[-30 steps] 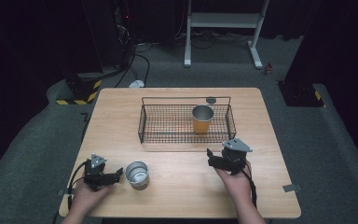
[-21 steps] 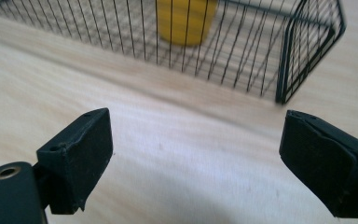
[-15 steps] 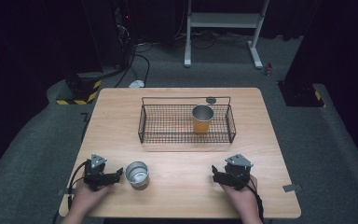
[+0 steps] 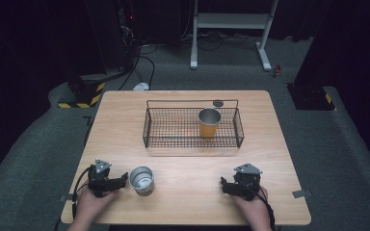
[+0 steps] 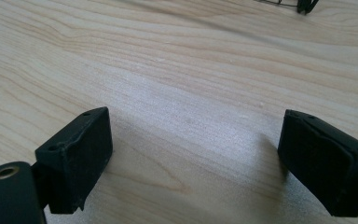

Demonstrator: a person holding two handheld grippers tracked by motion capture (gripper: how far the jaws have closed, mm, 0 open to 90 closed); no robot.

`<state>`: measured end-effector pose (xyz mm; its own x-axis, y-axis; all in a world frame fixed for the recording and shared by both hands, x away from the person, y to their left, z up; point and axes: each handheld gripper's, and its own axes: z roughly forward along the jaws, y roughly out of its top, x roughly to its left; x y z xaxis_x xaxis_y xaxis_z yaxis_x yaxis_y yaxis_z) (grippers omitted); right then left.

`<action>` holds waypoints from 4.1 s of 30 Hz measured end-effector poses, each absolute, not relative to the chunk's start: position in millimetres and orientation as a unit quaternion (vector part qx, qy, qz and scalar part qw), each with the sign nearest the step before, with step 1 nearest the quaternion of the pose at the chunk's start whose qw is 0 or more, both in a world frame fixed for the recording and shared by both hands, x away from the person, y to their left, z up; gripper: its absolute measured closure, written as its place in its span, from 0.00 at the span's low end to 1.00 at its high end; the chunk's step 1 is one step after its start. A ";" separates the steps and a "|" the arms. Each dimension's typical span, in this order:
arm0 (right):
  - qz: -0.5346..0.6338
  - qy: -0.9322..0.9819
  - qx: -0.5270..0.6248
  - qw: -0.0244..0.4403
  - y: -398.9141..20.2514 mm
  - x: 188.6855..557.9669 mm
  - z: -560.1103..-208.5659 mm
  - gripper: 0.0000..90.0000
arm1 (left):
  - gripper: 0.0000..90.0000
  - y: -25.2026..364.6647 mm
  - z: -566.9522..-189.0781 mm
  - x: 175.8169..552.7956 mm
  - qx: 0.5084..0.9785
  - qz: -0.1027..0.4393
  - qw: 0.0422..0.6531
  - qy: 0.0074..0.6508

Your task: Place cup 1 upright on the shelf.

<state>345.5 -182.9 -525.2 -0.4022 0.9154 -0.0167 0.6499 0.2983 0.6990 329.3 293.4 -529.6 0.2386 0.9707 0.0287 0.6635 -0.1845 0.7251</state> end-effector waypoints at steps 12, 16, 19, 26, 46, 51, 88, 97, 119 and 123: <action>0.313 0.781 0.497 0.210 -183.5 343.3 -525.3 0.11 | 0.06 284.6 -527.4 328.0 0.725 0.282 0.295 0.555; 0.313 0.782 0.495 0.210 -183.9 343.6 -525.2 0.11 | 0.09 292.8 -524.9 328.2 0.706 0.259 0.326 0.573; 0.314 0.783 0.495 0.210 -184.0 343.5 -525.4 0.11 | 0.17 299.9 -518.1 326.7 0.694 0.261 0.344 0.576; 0.314 0.782 0.496 0.209 -183.9 343.4 -525.3 0.11 | 0.17 304.0 -505.7 323.7 0.691 0.236 0.390 0.561; 0.315 0.781 0.497 0.208 -183.9 343.4 -525.3 0.11 | 0.02 296.4 -463.0 302.4 0.712 0.208 0.478 0.470; 0.315 0.782 0.497 0.207 -184.0 343.8 -525.2 0.11 | 0.01 278.7 -455.4 293.5 0.727 0.198 0.484 0.444; 0.316 0.780 0.499 0.209 -183.8 343.6 -525.3 0.12 | 0.01 233.1 -485.8 291.8 0.776 0.191 0.457 0.392; 0.316 0.780 0.499 0.208 -183.8 343.5 -525.2 0.12 | 0.01 231.5 -493.3 292.5 0.779 0.193 0.453 0.389; 0.315 0.780 0.499 0.208 -183.8 343.5 -525.1 0.12 | 0.01 233.4 -502.1 290.8 0.779 0.214 0.450 0.379; 0.316 0.780 0.499 0.208 -183.8 343.6 -525.2 0.12 | 0.02 233.3 -503.7 291.4 0.780 0.212 0.448 0.381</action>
